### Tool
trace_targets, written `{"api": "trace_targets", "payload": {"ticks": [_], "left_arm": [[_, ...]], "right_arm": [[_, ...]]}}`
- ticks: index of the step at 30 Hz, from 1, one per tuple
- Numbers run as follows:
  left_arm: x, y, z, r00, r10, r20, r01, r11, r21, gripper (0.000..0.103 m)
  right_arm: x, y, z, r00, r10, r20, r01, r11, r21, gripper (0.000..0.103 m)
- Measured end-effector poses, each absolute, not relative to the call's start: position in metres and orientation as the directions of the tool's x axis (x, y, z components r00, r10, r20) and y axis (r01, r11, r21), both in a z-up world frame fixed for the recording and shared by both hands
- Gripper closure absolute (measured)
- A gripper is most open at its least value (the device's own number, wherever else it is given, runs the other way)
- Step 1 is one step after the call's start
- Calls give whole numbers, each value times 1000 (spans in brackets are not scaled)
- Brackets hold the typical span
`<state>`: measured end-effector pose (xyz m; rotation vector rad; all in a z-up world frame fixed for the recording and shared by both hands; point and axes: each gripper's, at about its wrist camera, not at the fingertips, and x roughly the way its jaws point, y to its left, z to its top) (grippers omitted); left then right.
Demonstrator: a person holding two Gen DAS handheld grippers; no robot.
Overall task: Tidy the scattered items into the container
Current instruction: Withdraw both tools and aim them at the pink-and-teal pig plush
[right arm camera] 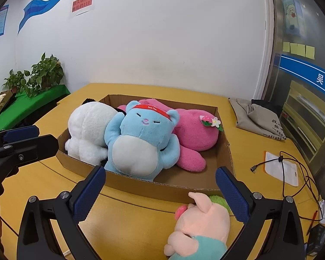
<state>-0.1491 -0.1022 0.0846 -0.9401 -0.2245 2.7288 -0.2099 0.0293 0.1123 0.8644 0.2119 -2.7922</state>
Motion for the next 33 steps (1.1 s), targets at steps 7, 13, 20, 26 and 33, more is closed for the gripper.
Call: {"api": "trace_targets", "payload": {"ticks": [7, 13, 20, 26, 33], "left_arm": [[-148, -100, 84, -761, 282, -584, -183, -957, -224, 19], [-148, -99, 83, -757, 286, -587, -185, -956, -227, 19], [-148, -99, 82, -757, 280, -590, -174, -957, -232, 19], [-152, -97, 77, -747, 286, -600, -172, -955, -242, 19], [-157, -86, 63, -707, 305, -638, -203, -952, -231, 19]], "right_arm": [[-204, 32, 112, -804, -149, -576, 234, -969, -76, 0], [-202, 34, 112, -804, -144, -577, 231, -970, -78, 0], [-201, 35, 109, -798, -149, -584, 232, -970, -70, 0], [-201, 39, 106, -794, -152, -589, 231, -971, -61, 0], [-181, 89, 111, -783, -248, -570, 227, -968, 109, 0]]}}
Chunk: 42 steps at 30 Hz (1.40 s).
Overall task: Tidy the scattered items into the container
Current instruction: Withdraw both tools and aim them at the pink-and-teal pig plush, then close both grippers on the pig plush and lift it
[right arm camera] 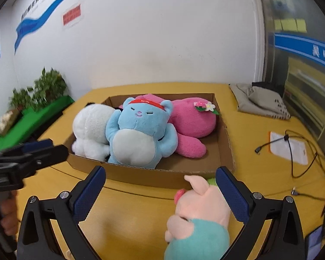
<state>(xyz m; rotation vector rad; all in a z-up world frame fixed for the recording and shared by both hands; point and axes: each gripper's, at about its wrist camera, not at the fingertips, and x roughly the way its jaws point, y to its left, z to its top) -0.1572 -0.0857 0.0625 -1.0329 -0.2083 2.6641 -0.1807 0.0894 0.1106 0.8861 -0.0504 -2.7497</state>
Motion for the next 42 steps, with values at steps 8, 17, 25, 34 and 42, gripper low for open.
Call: {"api": "trace_targets", "payload": {"ticks": [8, 17, 25, 34, 42], "left_arm": [[-179, -47, 32, -609, 405, -682, -276, -914, -297, 18], [-200, 1, 7, -499, 472, -727, -329, -879, -346, 19], [-220, 14, -27, -423, 495, -759, -311, -866, -392, 18], [-219, 16, -17, -357, 615, -703, -354, -785, -507, 42], [-231, 14, 93, -500, 611, -614, -456, -788, -413, 44]], "right_arm": [[-148, 162, 63, -717, -197, -669, 135, -980, 144, 0], [-170, 163, -9, -562, -403, -722, 161, -910, 382, 0], [-144, 99, -10, -603, -341, -721, 368, -921, 128, 18], [-133, 102, 6, -659, -342, -670, 387, -918, 88, 30], [-151, 109, 86, -760, -399, -512, 432, -900, 59, 30]]}}
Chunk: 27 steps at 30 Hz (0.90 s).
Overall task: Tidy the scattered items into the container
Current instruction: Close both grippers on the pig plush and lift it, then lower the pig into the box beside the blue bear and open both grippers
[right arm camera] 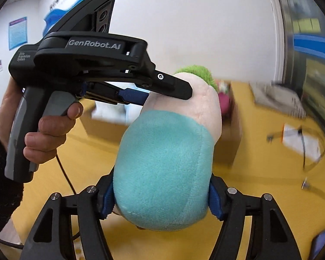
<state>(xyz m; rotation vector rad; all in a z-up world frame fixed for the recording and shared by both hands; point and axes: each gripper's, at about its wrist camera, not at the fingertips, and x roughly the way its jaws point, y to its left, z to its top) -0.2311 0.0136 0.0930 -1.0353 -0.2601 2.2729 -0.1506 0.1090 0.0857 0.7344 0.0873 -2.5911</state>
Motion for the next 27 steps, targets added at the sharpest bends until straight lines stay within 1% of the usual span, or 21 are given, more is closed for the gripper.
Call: {"api": "trace_targets", "payload": {"ticks": [4, 7, 9, 12, 15, 17, 18, 19, 20, 22, 24, 26, 27], "left_arm": [[-272, 22, 145, -562, 560, -609, -471, -822, -321, 43], [-302, 33, 169, -615, 481, -625, -445, -866, -229, 43], [-327, 41, 176, -632, 440, -637, -437, -882, -176, 44], [-367, 49, 162, -612, 404, -679, -417, -895, -157, 44], [-407, 55, 116, -553, 360, -752, -382, -911, -155, 44], [-427, 57, 73, -486, 344, -803, -361, -916, -174, 44], [-431, 57, 53, -449, 348, -823, -359, -914, -191, 44], [-432, 58, 36, -415, 370, -831, -373, -902, -216, 43], [-430, 59, 26, -400, 385, -832, -391, -892, -225, 43], [-425, 61, 21, -404, 387, -829, -414, -885, -211, 41], [-424, 64, 15, -396, 377, -837, -421, -885, -199, 41], [-422, 66, 9, -385, 372, -844, -422, -885, -198, 41], [-420, 68, 8, -388, 370, -844, -425, -885, -192, 41]], "right_arm": [[-191, 113, 124, -799, -421, -430, 441, -896, 58, 29], [-230, 121, 143, -798, -474, -371, 460, -878, 132, 29], [-256, 126, 147, -799, -497, -338, 468, -867, 169, 29], [-297, 135, 136, -790, -523, -320, 471, -852, 229, 29], [-332, 142, 106, -756, -548, -357, 453, -833, 318, 28], [-351, 145, 72, -711, -562, -422, 421, -821, 386, 28], [-357, 146, 58, -686, -565, -458, 403, -820, 407, 27], [-360, 146, 42, -659, -559, -503, 383, -825, 415, 25], [-362, 149, 31, -640, -548, -539, 369, -834, 410, 21], [-356, 153, 26, -634, -526, -567, 384, -850, 359, 21], [-351, 156, 33, -617, -505, -603, 377, -863, 337, 14], [-342, 159, 45, -620, -480, -621, 378, -876, 300, 11], [-333, 163, 54, -636, -449, -628, 378, -890, 253, 10]]}}
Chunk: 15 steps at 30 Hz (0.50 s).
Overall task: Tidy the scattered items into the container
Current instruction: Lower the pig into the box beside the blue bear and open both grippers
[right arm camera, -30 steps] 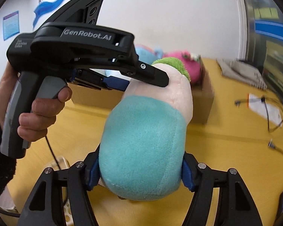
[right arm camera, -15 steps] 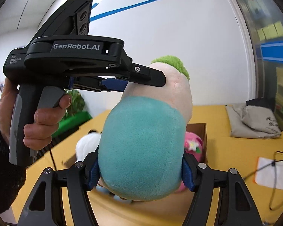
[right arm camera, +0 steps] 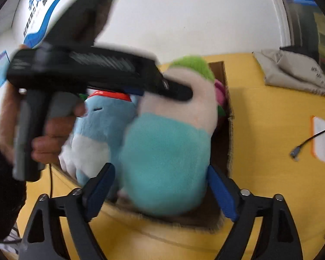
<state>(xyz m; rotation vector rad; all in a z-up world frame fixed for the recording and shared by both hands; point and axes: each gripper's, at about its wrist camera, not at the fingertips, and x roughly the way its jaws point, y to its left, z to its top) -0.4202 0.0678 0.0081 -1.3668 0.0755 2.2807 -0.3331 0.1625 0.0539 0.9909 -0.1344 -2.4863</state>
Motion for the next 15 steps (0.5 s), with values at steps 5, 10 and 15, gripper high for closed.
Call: {"api": "trace_targets", "payload": {"ticks": [5, 10, 15], "left_arm": [[-420, 70, 2, -368, 400, -839, -437, -871, -223, 42], [-417, 68, -7, -372, 406, -834, -457, -863, -216, 41], [-411, 67, -10, -401, 408, -820, -466, -862, -201, 37]], "right_arm": [[-319, 191, 79, -688, -441, -577, 336, -898, 285, 21], [-316, 177, 58, -659, -392, -642, 292, -920, 262, 31], [-289, 179, 55, -665, -371, -648, 243, -928, 282, 24]]}}
